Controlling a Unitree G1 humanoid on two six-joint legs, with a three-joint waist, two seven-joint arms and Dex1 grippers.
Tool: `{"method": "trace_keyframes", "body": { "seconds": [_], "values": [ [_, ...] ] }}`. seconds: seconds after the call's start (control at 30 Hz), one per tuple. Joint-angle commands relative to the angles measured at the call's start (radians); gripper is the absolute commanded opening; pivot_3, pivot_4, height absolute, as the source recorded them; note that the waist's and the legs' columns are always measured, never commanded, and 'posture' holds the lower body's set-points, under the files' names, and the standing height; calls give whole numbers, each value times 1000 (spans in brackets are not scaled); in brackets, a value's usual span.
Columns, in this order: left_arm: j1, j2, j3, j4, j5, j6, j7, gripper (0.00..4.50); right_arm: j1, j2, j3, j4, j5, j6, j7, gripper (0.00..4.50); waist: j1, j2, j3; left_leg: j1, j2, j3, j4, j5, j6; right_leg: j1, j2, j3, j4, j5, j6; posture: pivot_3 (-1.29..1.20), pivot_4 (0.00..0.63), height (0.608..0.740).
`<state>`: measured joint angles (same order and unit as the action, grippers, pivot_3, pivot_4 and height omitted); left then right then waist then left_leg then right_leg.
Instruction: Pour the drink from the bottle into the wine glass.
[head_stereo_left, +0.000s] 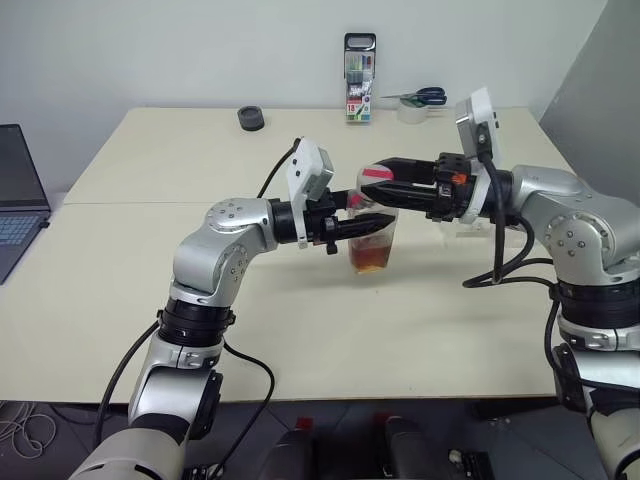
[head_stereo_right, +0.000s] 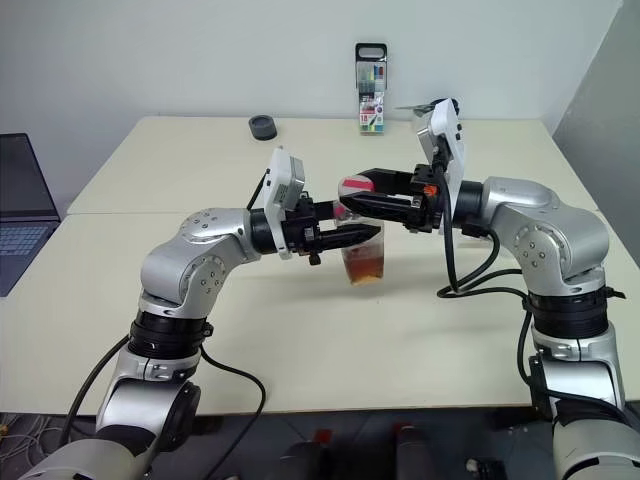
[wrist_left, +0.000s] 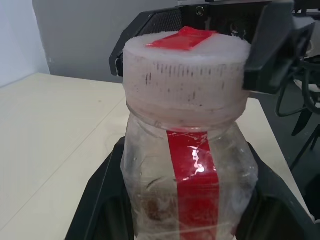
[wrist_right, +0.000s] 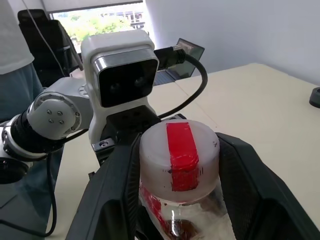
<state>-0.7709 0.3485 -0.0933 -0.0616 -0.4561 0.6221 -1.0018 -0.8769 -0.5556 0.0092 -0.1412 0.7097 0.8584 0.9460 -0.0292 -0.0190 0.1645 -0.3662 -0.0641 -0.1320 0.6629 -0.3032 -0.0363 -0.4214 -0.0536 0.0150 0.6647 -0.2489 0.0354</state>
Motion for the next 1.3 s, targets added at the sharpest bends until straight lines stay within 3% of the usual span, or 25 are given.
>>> {"method": "trace_keyframes", "body": {
  "seconds": [0.03, 0.17, 0.3, 0.37, 0.6, 1.27, 1.3],
  "values": [
    [-20, -29, -55, -56, -25, -1, -16, 1899, -23, 0, -12, -70, 56, 7, 35, 3123, 0, 0, 0, 0, 0, 0, 0, 0, 0, 0, 0, 0, 0, 0, 0, 0, 150, 740],
    [-15, -21, -51, -35, -4, -25, 0, 1899, 83, -61, -101, -187, 93, 67, -48, 4462, 4, 0, 0, -2, 0, -1, 1, 0, 0, 0, -1, 0, -1, 0, 0, 0, 150, 740],
    [-22, -22, -39, -10, -4, -38, 20, 1899, 187, -69, -200, -338, 168, 138, -202, 4462, 6, 0, 0, -2, 0, -1, 1, 0, 0, 0, -1, 1, 0, 0, 0, 0, 150, 740],
    [-31, -25, -38, 4, -3, -44, 25, 1899, 210, -25, -245, -413, 193, 162, -352, 4462, 2, 0, 0, -2, 0, -1, 0, 0, 0, -1, -1, 1, 0, 0, 0, 0, 150, 740],
    [-45, -39, -41, 34, -2, -56, 37, 1899, 229, 95, -219, -525, 115, 137, -664, 4462, 2, 0, 0, -1, 0, -1, 1, 0, 0, 0, -1, 1, 1, 0, 0, 0, 150, 740],
    [-82, -58, -46, 107, 10, -95, 35, 1899, 292, 97, -149, -554, 162, 132, -719, 4462, 2, 0, 0, -1, 0, 0, 0, 0, 0, 0, 0, 0, 0, 0, 0, 0, 150, 740],
    [-83, -58, -46, 107, 11, -96, 34, 1899, 294, 99, -149, -553, 162, 131, -722, 4090, 1, 0, 0, -1, 0, 0, 0, 0, 0, 0, 0, 0, 0, 0, 0, 0, 150, 740]
  ]
}}
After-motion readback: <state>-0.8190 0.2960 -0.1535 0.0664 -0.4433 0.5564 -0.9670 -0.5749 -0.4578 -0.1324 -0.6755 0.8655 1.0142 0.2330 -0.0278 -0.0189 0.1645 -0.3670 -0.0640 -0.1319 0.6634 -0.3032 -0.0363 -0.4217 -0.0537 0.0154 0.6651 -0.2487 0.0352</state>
